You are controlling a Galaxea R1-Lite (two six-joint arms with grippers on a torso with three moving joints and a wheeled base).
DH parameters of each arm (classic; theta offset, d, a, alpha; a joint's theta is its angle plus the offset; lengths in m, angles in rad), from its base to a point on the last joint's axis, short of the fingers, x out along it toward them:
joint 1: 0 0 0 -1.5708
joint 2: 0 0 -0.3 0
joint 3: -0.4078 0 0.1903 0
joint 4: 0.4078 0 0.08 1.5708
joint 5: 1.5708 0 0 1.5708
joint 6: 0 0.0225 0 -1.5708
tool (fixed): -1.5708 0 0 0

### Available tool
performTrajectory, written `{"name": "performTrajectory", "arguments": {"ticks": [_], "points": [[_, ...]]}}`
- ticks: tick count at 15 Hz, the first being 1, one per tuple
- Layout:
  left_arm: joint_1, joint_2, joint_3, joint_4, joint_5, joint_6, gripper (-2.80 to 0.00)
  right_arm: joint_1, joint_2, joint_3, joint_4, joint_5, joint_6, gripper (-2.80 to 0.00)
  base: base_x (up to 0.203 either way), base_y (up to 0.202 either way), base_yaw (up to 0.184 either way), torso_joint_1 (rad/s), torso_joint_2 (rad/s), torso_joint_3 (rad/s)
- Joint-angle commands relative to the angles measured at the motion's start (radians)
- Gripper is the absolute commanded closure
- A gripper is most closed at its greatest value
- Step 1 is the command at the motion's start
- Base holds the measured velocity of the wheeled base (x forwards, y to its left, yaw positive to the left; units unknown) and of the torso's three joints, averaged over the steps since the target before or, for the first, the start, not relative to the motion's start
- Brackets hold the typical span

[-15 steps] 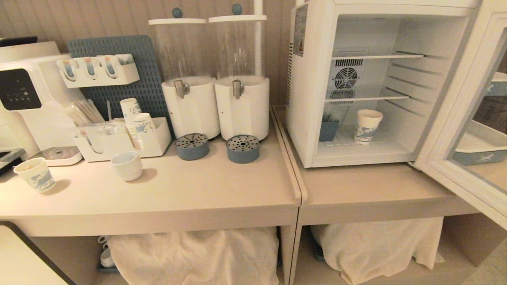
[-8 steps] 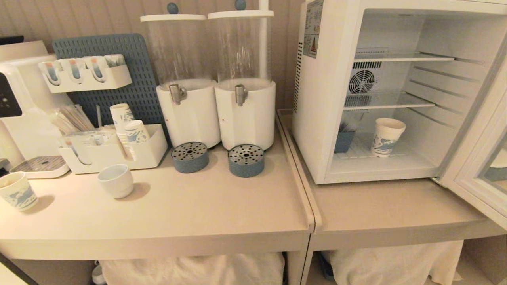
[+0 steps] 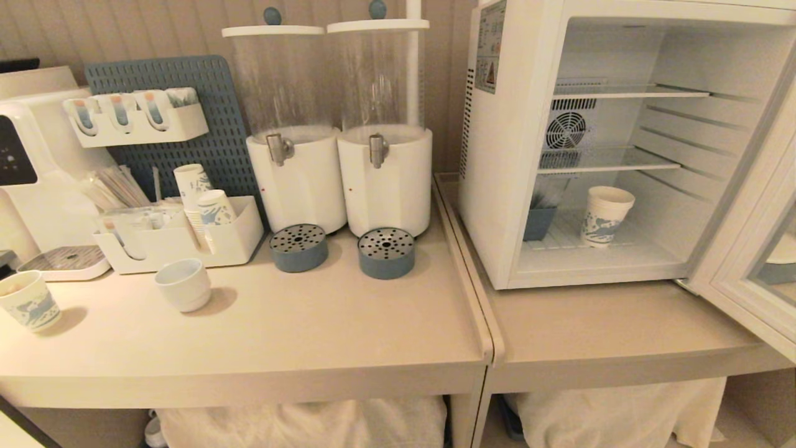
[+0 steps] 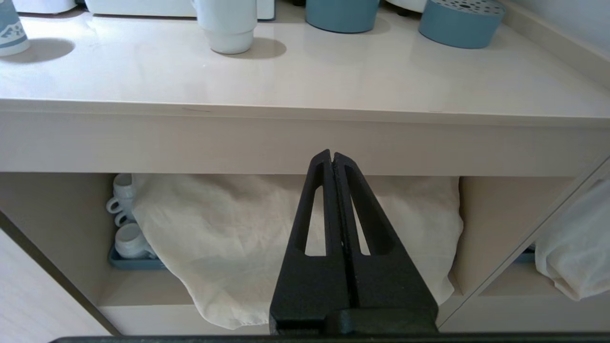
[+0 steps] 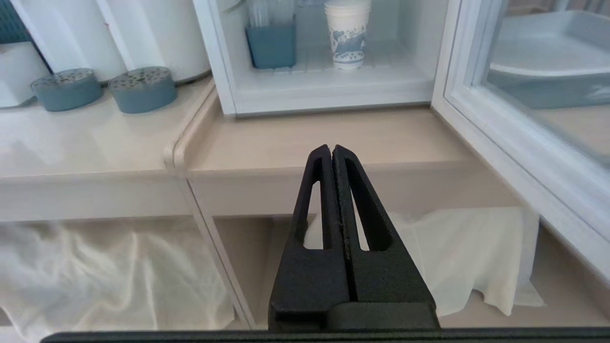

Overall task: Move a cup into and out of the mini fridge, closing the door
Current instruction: Take the paper cup out of the freezer

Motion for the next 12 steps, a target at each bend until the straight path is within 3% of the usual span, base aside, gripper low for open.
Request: {"name": "performTrajectory", "arguments": {"ticks": [1,7,10,12], "points": [[0.0,-0.003,0.04,-0.001,0.0,-0.002,0.0,-0.003,0.142,-0.081,-0.009,-0.002,0.007,0.0,0.0,0.0,0.0,0.0,0.0,0.0],[0.002,-0.003,0.04,-0.001,0.0,-0.004,0.0,-0.019,0.737,-0.284,-0.211,-0.016,0.051,0.0,0.0,0.0,0.0,0.0,0.0,0.0],[0.0,-0.003,0.04,-0.001,0.0,-0.002,0.0,-0.021,1.049,-0.259,-0.523,-0.017,0.053,0.0,0.0,0.0,0.0,0.0,0.0,0.0],[0.0,-0.003,0.04,-0.001,0.0,-0.004,0.0,-0.022,1.277,-0.213,-0.807,-0.018,0.046,0.0,0.0,0.0,0.0,0.0,0.0,0.0]]}}
